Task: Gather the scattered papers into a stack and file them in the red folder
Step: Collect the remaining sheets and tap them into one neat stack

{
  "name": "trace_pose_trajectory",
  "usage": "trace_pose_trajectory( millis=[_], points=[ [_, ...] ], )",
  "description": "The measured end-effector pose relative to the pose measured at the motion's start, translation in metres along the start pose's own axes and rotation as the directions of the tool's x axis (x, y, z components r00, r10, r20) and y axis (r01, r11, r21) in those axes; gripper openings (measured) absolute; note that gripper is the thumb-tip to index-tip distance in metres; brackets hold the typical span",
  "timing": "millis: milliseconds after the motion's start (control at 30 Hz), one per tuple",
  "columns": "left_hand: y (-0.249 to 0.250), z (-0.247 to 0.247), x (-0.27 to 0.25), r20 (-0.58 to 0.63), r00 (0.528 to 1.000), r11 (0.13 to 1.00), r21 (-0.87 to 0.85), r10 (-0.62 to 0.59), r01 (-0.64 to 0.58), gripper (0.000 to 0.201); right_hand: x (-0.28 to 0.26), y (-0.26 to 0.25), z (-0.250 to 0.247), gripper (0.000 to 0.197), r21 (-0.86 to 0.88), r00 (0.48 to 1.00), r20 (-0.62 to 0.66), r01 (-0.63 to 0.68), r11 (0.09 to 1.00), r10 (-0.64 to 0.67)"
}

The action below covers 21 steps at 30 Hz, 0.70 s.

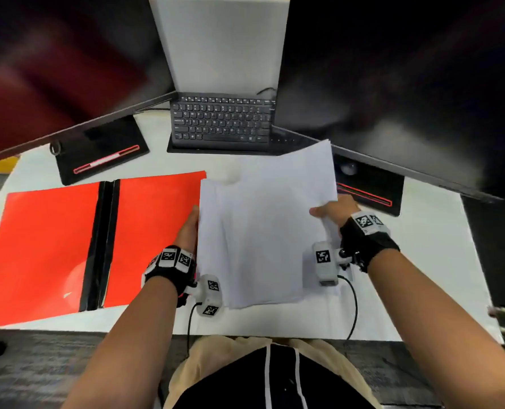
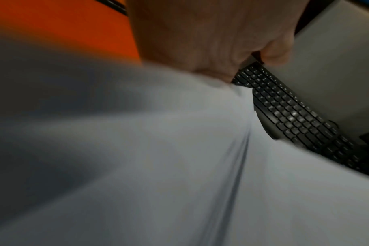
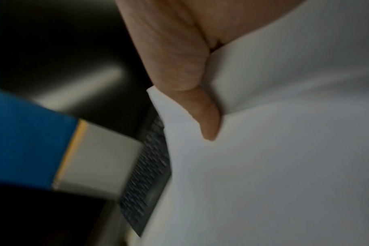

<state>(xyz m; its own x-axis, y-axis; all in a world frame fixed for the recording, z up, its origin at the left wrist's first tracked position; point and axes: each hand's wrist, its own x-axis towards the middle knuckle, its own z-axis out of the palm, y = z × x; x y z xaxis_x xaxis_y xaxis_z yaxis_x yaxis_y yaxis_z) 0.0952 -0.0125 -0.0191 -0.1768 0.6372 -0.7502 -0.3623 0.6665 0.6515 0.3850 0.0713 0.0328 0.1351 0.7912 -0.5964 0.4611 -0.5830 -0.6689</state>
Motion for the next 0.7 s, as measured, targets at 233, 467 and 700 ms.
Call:
trace_pose_trajectory(
  millis=[233, 467, 700],
  points=[
    [0.007, 0.004, -0.008, -0.03, 1.0, 0.981, 0.194, -0.001, 0.007, 0.078, 0.025, 0.031, 0.047, 0.067, -0.031, 0.981, -0.174, -0.088, 0.996, 0.081],
    [0.002, 0.006, 0.008, -0.078, 0.987, 0.983, 0.132, 0.139, -0.128, 0.087, 0.024, 0.025, 0.073, 0.136, 0.138, 0.973, 0.227, 0.0, 0.99, -0.032],
    [-0.006, 0.0, 0.015, -0.063, 0.989, 0.985, 0.118, 0.133, -0.124, 0.072, 0.018, 0.035, 0.076, 0.107, -0.007, 0.978, 0.204, 0.043, 0.999, -0.041]
  ],
)
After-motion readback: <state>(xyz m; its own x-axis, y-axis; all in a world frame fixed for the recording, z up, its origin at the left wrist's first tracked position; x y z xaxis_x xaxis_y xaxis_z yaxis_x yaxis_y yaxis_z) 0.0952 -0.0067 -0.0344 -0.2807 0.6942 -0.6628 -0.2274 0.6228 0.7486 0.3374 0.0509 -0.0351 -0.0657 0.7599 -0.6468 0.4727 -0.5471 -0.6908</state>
